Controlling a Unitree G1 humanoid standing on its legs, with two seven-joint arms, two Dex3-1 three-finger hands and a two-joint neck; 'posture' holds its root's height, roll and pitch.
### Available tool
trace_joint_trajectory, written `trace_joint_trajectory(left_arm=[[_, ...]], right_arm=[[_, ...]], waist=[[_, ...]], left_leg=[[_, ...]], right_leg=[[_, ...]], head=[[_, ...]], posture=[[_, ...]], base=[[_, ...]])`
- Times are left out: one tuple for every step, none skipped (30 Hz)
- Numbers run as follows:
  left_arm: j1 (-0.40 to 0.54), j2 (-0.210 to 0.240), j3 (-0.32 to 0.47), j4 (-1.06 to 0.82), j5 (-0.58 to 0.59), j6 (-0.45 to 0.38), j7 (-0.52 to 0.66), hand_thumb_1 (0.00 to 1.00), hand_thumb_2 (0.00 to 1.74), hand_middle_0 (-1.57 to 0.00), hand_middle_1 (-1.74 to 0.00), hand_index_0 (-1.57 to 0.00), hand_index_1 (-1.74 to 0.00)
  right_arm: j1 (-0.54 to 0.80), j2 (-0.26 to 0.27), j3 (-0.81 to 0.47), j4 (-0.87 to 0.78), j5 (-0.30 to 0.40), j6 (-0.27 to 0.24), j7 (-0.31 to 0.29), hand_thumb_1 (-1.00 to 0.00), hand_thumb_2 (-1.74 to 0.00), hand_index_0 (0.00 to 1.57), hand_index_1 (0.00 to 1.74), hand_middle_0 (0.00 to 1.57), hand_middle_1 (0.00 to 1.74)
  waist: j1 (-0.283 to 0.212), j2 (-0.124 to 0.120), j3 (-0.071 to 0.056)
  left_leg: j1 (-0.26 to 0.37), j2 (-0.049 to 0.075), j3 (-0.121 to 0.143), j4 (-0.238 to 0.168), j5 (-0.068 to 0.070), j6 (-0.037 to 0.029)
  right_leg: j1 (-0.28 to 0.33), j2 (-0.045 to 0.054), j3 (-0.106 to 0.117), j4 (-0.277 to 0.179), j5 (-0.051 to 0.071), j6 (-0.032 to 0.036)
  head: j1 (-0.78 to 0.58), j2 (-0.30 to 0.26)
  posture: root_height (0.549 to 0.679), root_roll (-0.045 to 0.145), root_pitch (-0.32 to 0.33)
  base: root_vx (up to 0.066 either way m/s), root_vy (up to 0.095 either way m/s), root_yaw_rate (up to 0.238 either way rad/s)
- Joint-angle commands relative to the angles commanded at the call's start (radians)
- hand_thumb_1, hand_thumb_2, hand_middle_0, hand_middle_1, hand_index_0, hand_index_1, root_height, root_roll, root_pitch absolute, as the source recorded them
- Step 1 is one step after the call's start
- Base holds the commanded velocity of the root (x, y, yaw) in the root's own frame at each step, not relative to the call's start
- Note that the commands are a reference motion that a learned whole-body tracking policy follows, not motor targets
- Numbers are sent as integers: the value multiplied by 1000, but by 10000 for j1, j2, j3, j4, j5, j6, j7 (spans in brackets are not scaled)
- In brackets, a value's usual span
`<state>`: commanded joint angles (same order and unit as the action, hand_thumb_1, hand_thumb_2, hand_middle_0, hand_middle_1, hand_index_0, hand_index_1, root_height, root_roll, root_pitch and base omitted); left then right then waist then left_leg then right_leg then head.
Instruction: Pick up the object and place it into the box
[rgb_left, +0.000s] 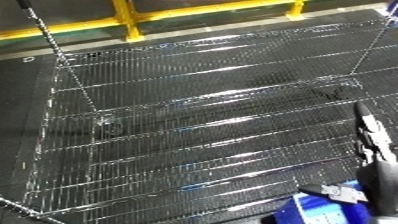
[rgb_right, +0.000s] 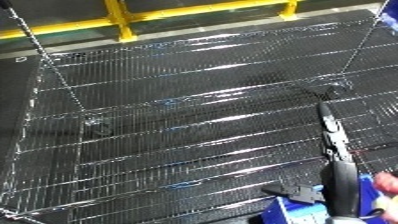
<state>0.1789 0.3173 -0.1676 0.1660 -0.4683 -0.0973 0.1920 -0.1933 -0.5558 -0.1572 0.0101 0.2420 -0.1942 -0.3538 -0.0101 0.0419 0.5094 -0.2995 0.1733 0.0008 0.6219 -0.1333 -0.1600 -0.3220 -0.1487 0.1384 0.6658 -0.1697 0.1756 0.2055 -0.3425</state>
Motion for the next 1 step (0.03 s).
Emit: trace_joint_trajectory(left_arm=[[-15,-5,15,13,15,11,9,1000,1740,-1570,-1740,-1570,-1740]], right_arm=[[-4,39,28,3,-21,6,-4,0,0,0,0,0,0]], waist=[[18,-16,8]], left_leg=[[-8,1,-7,9,-3,2]], right_leg=[[-2,1,-3,10,-6,-2]], head=[[-70,-30]], posture=[[629,58,-191]], base=[[0,1,24]])
